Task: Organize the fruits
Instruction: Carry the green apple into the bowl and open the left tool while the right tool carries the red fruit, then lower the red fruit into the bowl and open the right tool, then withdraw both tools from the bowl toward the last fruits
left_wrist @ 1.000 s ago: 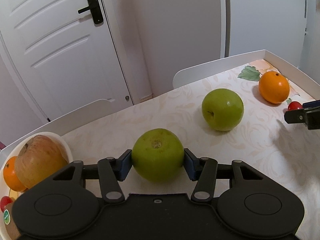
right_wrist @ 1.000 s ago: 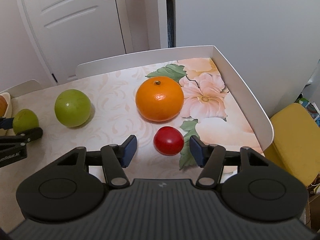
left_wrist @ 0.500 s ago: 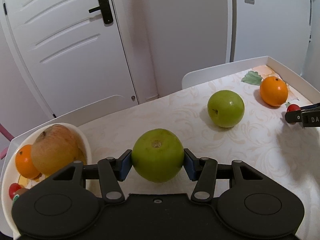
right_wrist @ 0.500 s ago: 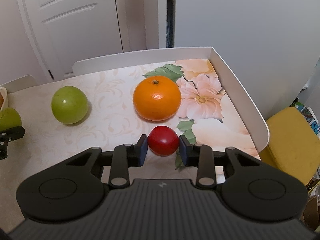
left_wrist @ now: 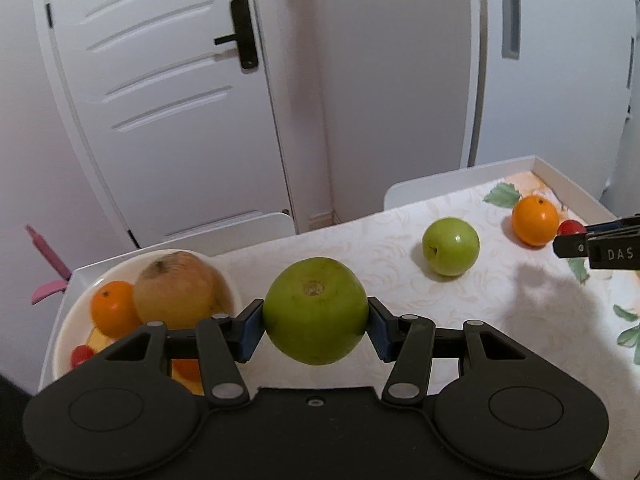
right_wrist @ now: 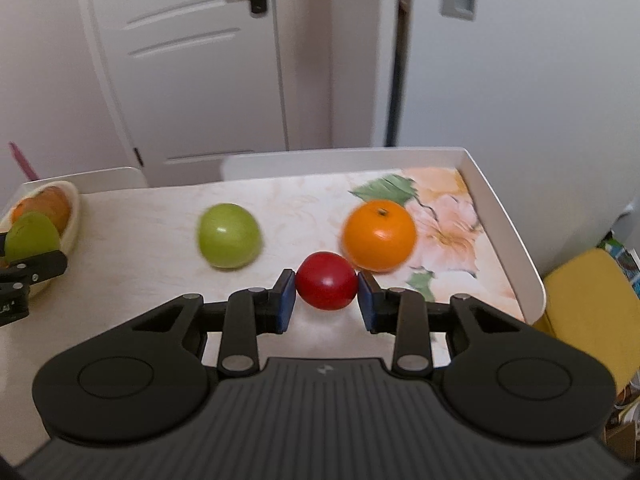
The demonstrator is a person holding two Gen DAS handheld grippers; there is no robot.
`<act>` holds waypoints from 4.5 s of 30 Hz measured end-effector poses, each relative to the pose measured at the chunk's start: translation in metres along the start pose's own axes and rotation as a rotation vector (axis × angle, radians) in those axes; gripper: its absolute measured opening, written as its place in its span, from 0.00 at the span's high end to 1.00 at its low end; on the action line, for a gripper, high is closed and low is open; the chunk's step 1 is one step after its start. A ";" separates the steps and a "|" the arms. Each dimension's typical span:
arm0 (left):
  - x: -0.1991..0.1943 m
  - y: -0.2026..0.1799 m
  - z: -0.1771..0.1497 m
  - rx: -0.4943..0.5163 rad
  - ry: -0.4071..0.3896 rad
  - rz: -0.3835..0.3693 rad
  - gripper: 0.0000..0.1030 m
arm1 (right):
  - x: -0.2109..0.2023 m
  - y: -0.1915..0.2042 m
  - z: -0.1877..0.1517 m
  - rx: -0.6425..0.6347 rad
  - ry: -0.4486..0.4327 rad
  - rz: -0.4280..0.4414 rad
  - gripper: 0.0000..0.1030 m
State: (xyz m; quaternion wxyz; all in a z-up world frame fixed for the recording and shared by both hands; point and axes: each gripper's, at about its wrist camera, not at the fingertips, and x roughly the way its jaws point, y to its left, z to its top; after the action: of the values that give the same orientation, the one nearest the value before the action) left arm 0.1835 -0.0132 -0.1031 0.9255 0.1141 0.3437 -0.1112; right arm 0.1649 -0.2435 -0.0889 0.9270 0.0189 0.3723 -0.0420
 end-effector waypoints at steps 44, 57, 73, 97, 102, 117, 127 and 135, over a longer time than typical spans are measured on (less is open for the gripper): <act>0.033 0.201 -0.017 -0.140 0.049 0.113 0.44 | 0.017 0.266 0.019 -0.263 0.050 0.317 0.53; 0.029 0.211 -0.018 -0.167 0.034 0.124 0.18 | 0.025 0.279 0.016 -0.280 0.075 0.343 0.53; -0.012 0.223 -0.028 -0.257 0.035 0.176 0.00 | 0.038 0.292 0.018 -0.326 0.057 0.370 0.53; -0.030 0.220 -0.038 -0.258 0.034 0.186 0.00 | 0.009 0.279 0.009 -0.326 -0.031 0.341 0.05; -0.043 0.216 -0.044 -0.249 0.028 0.199 0.00 | -0.005 0.270 0.007 -0.312 -0.046 0.336 0.05; -0.105 0.159 -0.062 -0.234 0.018 0.272 0.00 | -0.053 0.197 0.000 -0.240 -0.090 0.370 0.05; -0.123 0.061 -0.060 -0.235 0.022 0.263 0.00 | -0.078 0.095 -0.011 -0.205 -0.121 0.350 0.05; -0.107 -0.015 -0.031 -0.158 -0.026 0.198 0.00 | -0.081 0.012 -0.015 -0.153 -0.142 0.275 0.05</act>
State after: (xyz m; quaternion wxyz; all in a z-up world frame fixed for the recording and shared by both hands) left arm 0.0807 -0.0050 -0.0573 0.9423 0.0728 0.3266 0.0066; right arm 0.0976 -0.2258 -0.0435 0.9466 -0.0039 0.3021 0.1125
